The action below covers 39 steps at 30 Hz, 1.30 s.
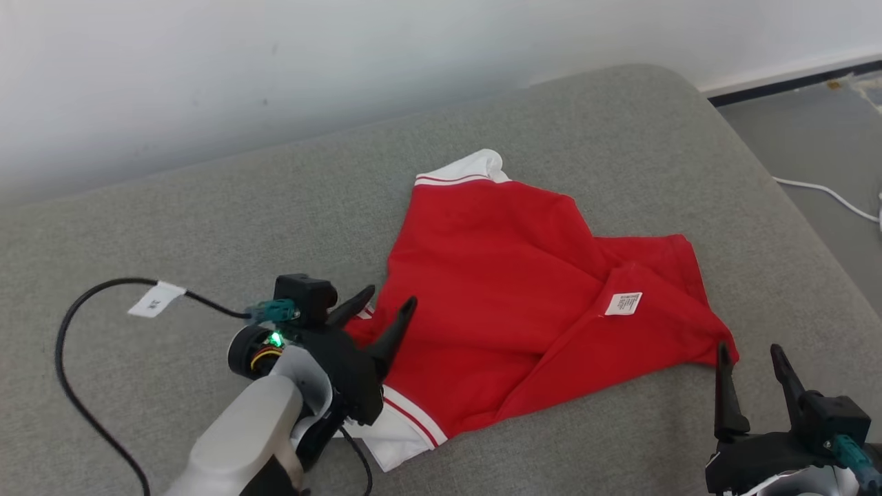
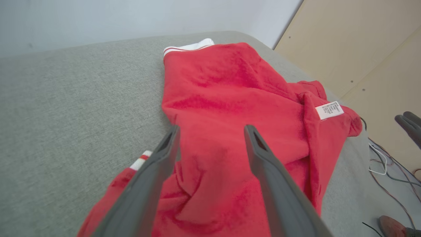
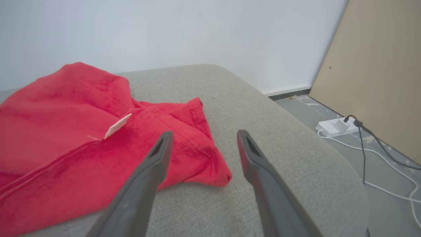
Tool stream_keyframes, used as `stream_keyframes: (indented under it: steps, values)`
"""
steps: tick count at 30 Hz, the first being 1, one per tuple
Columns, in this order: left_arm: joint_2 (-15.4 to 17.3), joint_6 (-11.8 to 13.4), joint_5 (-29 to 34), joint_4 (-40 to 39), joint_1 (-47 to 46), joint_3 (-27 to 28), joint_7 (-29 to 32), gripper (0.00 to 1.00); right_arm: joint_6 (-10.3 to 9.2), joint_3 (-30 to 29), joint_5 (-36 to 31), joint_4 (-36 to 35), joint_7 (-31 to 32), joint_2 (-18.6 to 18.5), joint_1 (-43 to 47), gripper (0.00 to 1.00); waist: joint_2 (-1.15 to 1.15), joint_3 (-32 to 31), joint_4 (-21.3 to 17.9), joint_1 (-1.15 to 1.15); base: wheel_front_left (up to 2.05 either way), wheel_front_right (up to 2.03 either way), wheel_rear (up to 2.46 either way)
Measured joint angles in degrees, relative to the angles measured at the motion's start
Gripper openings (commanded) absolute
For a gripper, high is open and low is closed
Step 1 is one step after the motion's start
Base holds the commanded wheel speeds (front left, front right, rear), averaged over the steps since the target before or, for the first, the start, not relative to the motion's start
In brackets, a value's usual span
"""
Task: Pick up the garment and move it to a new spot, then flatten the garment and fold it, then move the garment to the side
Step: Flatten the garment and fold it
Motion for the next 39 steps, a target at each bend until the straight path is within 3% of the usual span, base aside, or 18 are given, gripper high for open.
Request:
stream_keyframes:
  steps: [7,14,21,22,23,25,26,31,39]
  values:
    - [-2.68,1.45,0.88,11.23,-7.08,-1.78,-3.25,1.0,0.0,2.29,0.33,-0.1,0.0,0.03,0.16,1.0,0.0,2.15,-1.59,0.0,0.0,0.0,0.0]
    - [-3.2,3.01,-0.58,17.71,-11.56,-5.13,-1.15,1.0,0.0,4.17,0.54,0.76,0.01,0.34,-0.1,1.0,0.0,3.43,-3.87,0.0,0.0,0.0,0.0]
    - [-3.31,7.38,-3.45,20.37,-13.62,-11.16,2.83,1.0,0.0,5.42,0.87,0.74,0.0,0.36,-0.93,1.0,0.0,4.32,-6.98,0.0,0.0,0.0,0.0]
    - [-3.33,7.77,-3.48,20.79,-13.71,-11.68,2.97,0.84,0.0,5.52,0.87,0.56,0.0,0.4,-0.93,1.0,0.0,4.39,-7.34,0.0,0.0,0.0,0.0]
    - [-3.33,8.01,-3.67,21.24,-13.74,-12.2,3.5,0.6,0.0,5.59,0.87,0.34,0.01,0.47,-0.92,1.0,0.0,4.44,-7.67,0.0,0.0,0.0,0.0]
    - [-3.34,8.68,-4.26,21.79,-13.79,-12.84,3.47,0.3,0.0,5.94,1.11,-0.29,0.0,0.57,-0.89,1.0,0.0,4.56,-8.22,0.0,0.0,0.0,0.0]
    - [-3.35,8.9,-4.28,22.16,-13.84,-13.29,3.48,0.0,0.0,6.46,1.53,-0.63,0.0,0.55,-0.86,1.0,0.0,4.63,-8.4,-0.01,0.0,0.0,0.0]
    - [-3.36,8.59,-6.06,23.35,-15.22,-13.68,1.08,0.0,0.0,9.59,3.81,-3.41,0.0,-0.07,-0.69,1.0,0.0,4.92,-8.45,0.0,0.0,0.0,0.0]
    - [-2.49,5.86,-10.17,27.24,-20.03,-9.26,-2.79,0.0,0.0,14.41,7.45,-8.23,0.0,-1.85,0.49,1.0,0.0,4.96,-6.73,-0.01,0.0,0.0,0.0]
